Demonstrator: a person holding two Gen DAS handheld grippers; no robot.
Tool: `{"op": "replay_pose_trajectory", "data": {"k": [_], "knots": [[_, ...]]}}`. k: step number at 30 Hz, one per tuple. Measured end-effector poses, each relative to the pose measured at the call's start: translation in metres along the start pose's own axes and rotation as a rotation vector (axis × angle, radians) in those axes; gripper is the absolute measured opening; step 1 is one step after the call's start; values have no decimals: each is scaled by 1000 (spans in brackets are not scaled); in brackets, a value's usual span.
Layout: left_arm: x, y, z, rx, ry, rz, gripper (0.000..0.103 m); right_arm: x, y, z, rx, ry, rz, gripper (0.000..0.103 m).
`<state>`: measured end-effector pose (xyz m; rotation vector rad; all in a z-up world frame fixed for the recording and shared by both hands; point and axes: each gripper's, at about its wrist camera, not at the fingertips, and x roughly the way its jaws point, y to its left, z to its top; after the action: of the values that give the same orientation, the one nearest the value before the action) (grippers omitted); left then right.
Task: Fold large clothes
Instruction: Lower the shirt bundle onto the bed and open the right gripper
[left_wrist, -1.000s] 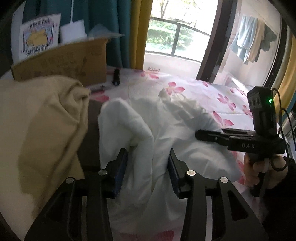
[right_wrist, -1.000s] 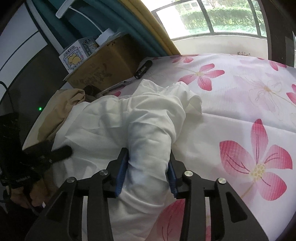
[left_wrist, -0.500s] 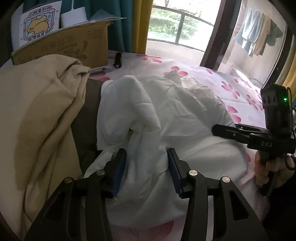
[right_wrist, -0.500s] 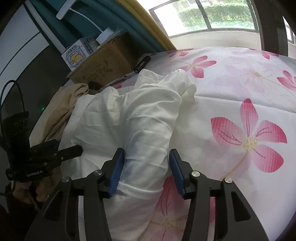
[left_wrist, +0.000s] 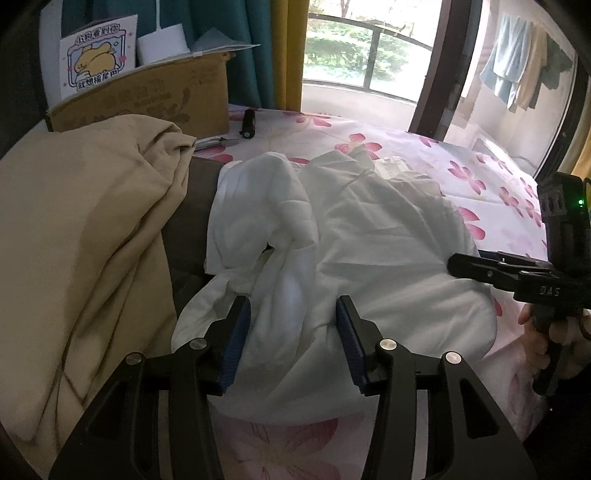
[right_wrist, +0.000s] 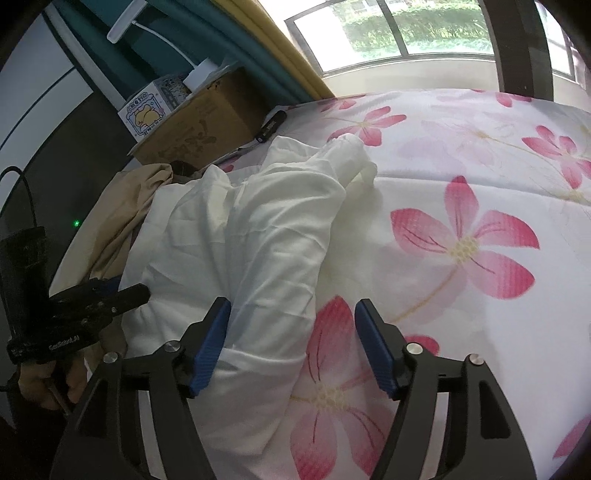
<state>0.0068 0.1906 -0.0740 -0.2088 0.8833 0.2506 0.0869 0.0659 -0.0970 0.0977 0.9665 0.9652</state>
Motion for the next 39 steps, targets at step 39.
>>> {"op": "replay_pose_trajectory", "data": {"k": [39], "knots": [[-65, -65, -44, -62, -234, -33, 51, -123, -59, -80, 138, -135, -202, 76]]}}
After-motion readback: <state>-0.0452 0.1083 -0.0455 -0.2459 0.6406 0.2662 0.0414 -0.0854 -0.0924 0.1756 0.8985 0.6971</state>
